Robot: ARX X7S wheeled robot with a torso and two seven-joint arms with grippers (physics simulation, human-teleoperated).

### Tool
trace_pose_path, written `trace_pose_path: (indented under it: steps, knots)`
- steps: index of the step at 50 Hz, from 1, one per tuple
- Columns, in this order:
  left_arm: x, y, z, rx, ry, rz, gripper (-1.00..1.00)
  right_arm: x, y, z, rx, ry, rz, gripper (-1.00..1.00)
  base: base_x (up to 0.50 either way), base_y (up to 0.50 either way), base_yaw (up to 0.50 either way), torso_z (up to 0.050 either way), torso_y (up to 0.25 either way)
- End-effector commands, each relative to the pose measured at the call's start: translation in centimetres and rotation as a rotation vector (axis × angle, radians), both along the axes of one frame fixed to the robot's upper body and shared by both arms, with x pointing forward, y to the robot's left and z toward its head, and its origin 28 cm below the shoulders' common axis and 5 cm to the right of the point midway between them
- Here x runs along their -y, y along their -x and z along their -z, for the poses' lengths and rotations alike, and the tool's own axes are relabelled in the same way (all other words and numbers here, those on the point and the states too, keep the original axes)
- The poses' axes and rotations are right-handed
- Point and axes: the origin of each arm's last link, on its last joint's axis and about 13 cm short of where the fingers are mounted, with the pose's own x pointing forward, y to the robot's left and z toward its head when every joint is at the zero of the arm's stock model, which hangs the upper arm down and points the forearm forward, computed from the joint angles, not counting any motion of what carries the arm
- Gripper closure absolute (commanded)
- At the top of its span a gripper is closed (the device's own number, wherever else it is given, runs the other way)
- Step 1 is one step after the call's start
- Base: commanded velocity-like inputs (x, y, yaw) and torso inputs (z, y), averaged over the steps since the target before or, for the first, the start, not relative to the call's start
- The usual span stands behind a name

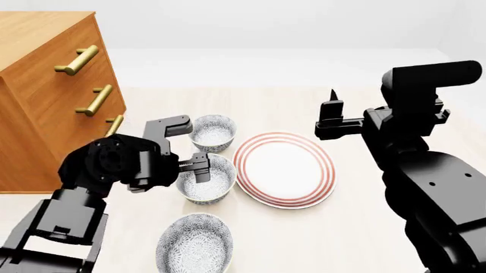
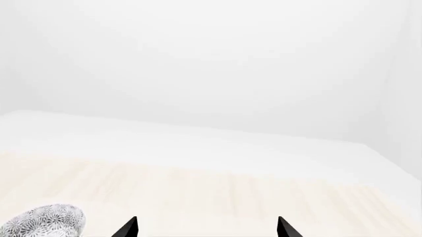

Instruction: Stack the bowl in the middle on the bowl at the back.

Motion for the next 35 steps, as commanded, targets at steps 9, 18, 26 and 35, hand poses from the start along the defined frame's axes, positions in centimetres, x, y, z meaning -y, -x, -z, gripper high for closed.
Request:
trace_pose_path:
  steps: [9, 18, 26, 35]
  knots:
    - [0.2, -0.6, 1.8, -0.039, 0.0, -0.018, -1.0, 0.0, 0.1, 0.1, -0.009, 0.003, 0.004, -1.0, 0.0, 0.0, 0.0, 0.0, 0.0]
    - [0.3, -0.8, 2.3, -0.049, -0.002, -0.018, -1.0, 0.0, 0.1, 0.1, -0.01, 0.005, 0.005, -1.0, 0.0, 0.0, 0.0, 0.0, 0.0]
    - [0.6, -0.8, 3.1, -0.064, -0.002, -0.014, -1.0, 0.0, 0.2, 0.2, -0.013, 0.005, 0.01, -1.0, 0.0, 0.0, 0.0, 0.0, 0.0]
    - [0.6, -1.1, 3.9, -0.078, -0.007, -0.022, -1.0, 0.1, 0.1, 0.2, -0.015, 0.004, 0.015, -1.0, 0.0, 0.0, 0.0, 0.0, 0.0]
